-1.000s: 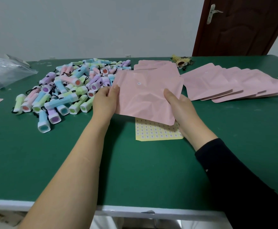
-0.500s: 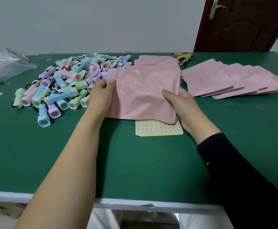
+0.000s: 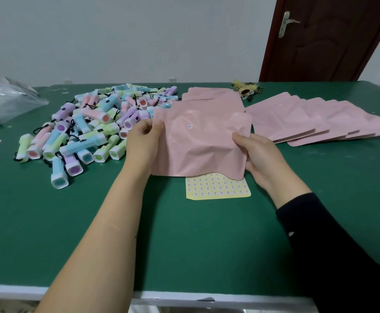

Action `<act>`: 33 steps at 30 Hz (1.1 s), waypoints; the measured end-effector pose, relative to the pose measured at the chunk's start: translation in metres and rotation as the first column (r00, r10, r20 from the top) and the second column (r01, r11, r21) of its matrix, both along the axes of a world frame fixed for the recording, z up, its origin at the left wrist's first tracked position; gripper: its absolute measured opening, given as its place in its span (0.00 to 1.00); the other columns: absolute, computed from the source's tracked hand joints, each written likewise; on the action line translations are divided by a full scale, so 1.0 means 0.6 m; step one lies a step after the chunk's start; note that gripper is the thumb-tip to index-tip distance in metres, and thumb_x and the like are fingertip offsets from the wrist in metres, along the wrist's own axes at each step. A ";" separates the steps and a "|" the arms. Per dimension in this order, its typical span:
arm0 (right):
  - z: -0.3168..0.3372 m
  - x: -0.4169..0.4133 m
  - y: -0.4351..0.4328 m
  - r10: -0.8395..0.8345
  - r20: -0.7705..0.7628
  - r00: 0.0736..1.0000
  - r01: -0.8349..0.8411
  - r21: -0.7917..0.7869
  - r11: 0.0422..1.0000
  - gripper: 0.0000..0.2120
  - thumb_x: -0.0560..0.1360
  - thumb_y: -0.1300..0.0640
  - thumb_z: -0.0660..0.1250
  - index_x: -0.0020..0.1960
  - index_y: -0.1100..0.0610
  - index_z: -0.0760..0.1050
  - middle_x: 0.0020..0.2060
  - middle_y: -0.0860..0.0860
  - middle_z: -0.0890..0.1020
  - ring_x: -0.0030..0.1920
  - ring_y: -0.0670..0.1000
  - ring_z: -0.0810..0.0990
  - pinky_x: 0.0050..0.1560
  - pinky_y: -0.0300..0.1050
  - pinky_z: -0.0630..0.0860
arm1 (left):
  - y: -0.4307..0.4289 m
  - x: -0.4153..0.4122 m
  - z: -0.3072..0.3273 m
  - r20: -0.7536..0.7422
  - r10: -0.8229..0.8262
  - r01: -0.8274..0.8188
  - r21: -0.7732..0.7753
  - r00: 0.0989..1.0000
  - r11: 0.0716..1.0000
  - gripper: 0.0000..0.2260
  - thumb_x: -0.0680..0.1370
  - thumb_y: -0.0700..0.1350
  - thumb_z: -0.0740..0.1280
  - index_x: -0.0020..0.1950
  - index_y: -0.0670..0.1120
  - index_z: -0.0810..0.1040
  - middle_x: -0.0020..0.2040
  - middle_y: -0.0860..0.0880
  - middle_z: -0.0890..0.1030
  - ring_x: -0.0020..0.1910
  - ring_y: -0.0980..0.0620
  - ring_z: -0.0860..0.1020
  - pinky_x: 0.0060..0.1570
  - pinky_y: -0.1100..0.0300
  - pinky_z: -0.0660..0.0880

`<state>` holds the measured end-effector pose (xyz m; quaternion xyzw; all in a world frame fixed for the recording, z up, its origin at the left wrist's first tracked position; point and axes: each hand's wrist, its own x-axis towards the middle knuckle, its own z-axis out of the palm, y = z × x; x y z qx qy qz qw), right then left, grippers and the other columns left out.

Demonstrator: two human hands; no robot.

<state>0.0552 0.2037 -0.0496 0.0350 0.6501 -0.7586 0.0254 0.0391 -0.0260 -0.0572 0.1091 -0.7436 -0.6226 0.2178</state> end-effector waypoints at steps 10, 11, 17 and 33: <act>0.000 -0.001 0.003 -0.056 -0.120 0.991 0.066 0.078 0.995 0.07 0.76 0.62 0.69 0.53 0.55 0.82 0.48 0.50 0.86 0.48 0.50 0.84 0.54 0.47 0.80 | 0.002 0.004 0.010 -0.019 -0.023 0.025 0.135 1.000 0.990 0.10 0.79 0.50 0.67 0.39 0.51 0.78 0.36 0.58 0.80 0.38 0.55 0.75 0.41 0.62 0.73; 0.000 -0.002 0.005 -0.064 -0.127 0.990 0.074 0.074 0.995 0.06 0.76 0.62 0.69 0.52 0.55 0.82 0.46 0.50 0.86 0.46 0.49 0.84 0.52 0.45 0.80 | 0.004 0.005 0.012 -0.022 -0.024 0.027 0.137 0.999 0.990 0.10 0.79 0.51 0.67 0.39 0.51 0.78 0.36 0.58 0.80 0.38 0.55 0.75 0.41 0.62 0.73; -0.003 -0.007 0.013 0.020 -0.020 1.000 -0.020 -0.028 0.999 0.04 0.77 0.62 0.69 0.50 0.57 0.81 0.44 0.49 0.87 0.43 0.47 0.85 0.43 0.40 0.82 | 0.007 0.008 0.014 -0.046 -0.024 0.032 0.191 0.999 0.981 0.07 0.79 0.53 0.67 0.44 0.52 0.80 0.44 0.57 0.83 0.43 0.56 0.78 0.45 0.60 0.74; -0.005 -0.006 -0.006 -0.050 0.138 0.989 0.118 -0.546 0.829 0.02 0.78 0.62 0.67 0.49 0.61 0.78 0.40 0.53 0.87 0.40 0.48 0.86 0.41 0.42 0.82 | 0.067 0.029 0.021 -0.106 -0.463 0.383 0.734 0.880 0.561 0.19 0.73 0.49 0.71 0.61 0.45 0.76 0.56 0.46 0.84 0.56 0.47 0.83 0.52 0.49 0.81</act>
